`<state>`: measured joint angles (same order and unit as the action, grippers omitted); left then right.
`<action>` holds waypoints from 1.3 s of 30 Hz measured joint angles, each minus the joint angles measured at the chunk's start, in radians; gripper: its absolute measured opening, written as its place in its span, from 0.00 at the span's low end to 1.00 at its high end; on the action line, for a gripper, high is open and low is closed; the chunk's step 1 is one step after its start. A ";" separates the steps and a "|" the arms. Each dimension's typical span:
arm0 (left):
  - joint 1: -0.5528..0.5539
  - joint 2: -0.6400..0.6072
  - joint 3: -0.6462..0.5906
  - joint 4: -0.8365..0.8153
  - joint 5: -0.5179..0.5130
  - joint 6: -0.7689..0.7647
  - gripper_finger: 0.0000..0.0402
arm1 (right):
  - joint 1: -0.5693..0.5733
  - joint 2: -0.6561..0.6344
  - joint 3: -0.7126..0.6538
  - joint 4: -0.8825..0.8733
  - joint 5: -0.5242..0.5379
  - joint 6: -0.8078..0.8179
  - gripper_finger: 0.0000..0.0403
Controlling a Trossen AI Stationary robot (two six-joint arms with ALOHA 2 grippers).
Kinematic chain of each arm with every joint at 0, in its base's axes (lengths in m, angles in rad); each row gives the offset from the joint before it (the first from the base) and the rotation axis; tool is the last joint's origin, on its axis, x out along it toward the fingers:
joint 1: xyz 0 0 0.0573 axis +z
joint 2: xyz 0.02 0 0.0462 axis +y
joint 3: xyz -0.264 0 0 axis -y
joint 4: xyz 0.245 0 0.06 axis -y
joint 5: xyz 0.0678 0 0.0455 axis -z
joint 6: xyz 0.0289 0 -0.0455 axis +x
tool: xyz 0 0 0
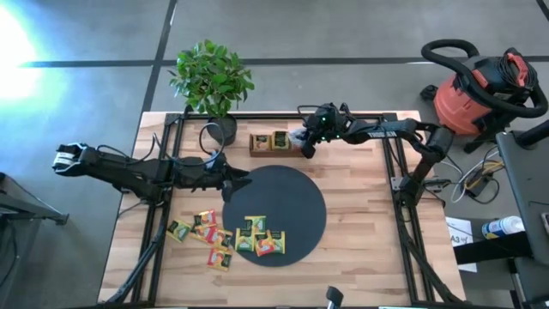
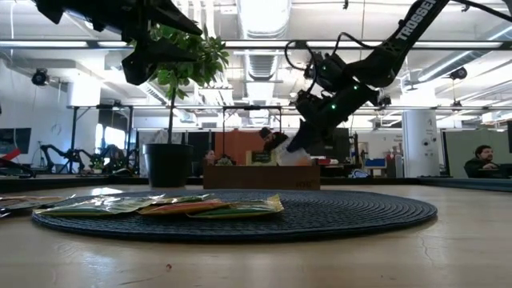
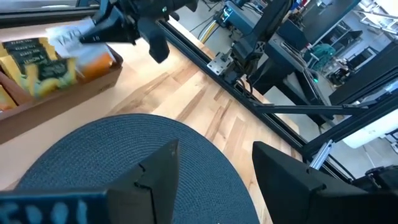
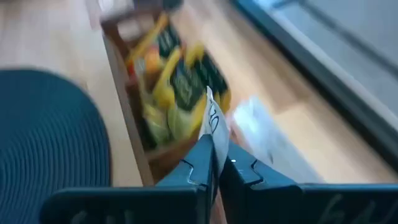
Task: Pick & Place Tea
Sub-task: Put the white tea bag into the wooden organizer
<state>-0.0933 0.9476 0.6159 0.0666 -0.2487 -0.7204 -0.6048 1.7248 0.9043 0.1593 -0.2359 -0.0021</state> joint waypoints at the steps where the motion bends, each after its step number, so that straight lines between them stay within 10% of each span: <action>1: 0.000 0.000 0.000 0.000 0.000 -0.005 0.44 | 0.000 -0.001 -0.001 0.028 0.000 0.001 0.02; 39: 0.000 0.001 0.000 -0.049 -0.012 -0.042 0.44 | 0.000 0.068 -0.129 0.307 -0.045 0.122 0.03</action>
<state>-0.0933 0.9482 0.6163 0.0175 -0.2611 -0.7624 -0.6048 1.7927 0.7757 0.4660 -0.2806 0.1196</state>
